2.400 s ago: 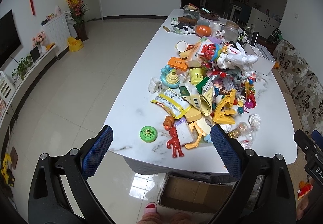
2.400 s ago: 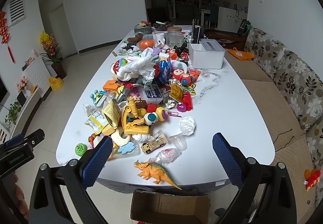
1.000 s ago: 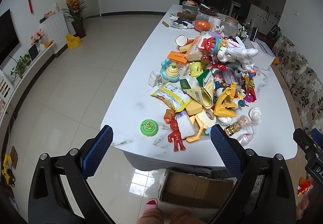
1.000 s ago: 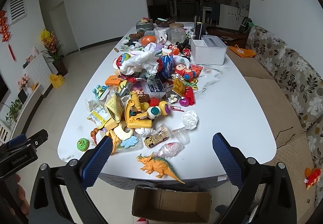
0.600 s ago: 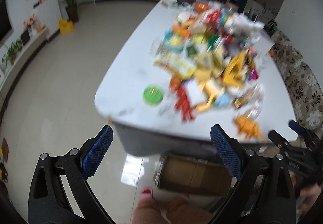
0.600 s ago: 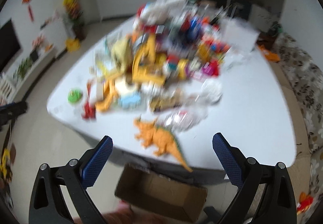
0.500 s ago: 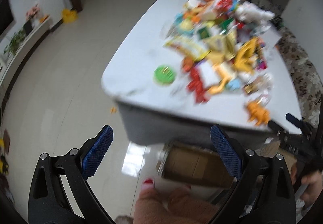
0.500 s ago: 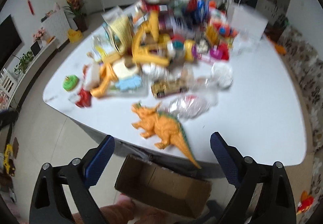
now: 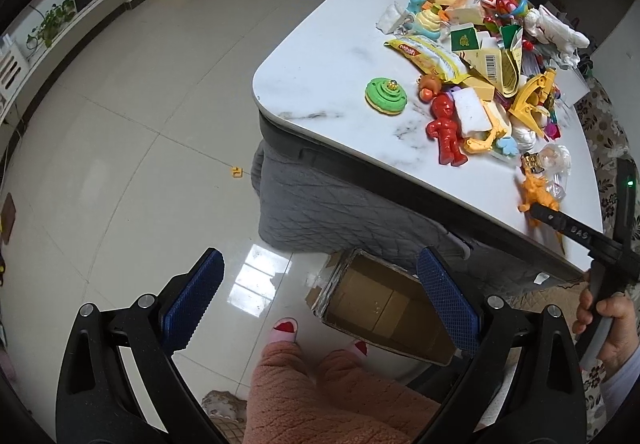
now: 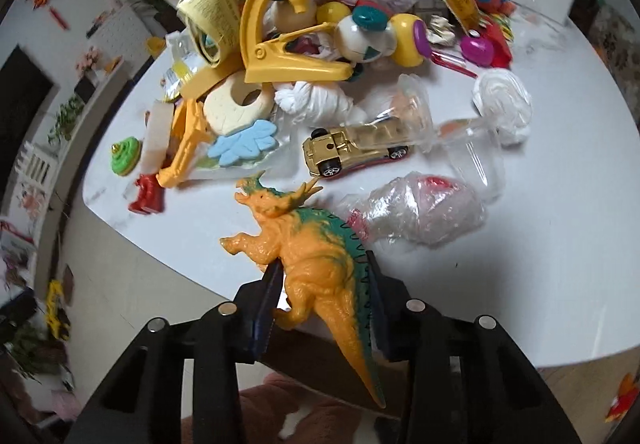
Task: Collect trash
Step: 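Grasp the orange dinosaur with the right tool while the left tool grasps the green spinning top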
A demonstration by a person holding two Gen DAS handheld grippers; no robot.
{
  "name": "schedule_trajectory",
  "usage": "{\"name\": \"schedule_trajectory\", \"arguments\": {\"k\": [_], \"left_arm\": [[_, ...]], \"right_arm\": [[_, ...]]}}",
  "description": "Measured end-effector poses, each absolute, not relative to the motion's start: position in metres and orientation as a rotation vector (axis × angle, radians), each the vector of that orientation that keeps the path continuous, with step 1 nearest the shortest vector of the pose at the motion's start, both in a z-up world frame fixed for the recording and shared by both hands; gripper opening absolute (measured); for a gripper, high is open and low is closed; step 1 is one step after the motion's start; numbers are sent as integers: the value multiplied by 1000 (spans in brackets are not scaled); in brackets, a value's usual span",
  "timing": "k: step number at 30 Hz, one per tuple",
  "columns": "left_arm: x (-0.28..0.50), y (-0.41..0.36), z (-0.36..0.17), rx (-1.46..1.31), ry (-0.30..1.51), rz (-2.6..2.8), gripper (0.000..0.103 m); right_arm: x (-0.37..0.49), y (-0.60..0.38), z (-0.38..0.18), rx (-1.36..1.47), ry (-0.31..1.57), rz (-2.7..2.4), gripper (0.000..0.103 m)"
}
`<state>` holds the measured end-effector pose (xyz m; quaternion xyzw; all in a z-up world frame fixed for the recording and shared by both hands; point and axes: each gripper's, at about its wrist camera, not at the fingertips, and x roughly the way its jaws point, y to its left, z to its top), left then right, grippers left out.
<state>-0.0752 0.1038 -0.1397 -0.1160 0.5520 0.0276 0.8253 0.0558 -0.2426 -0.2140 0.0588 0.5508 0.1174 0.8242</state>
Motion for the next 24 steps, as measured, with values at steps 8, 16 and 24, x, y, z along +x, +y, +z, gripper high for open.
{"name": "schedule_trajectory", "arguments": {"k": [8,16,24], "left_arm": [[-35,85,-142,-139,1095,-28,95],[57,52,-164,75,964,-152,94],[97,48,-201,107,1055,-205,47]], "right_arm": [[24,-262,-170,276,1101,283,40],[-42,-266,-137,397,1042,235,40],[-83,-269,-136,472,1031,161,40]]}}
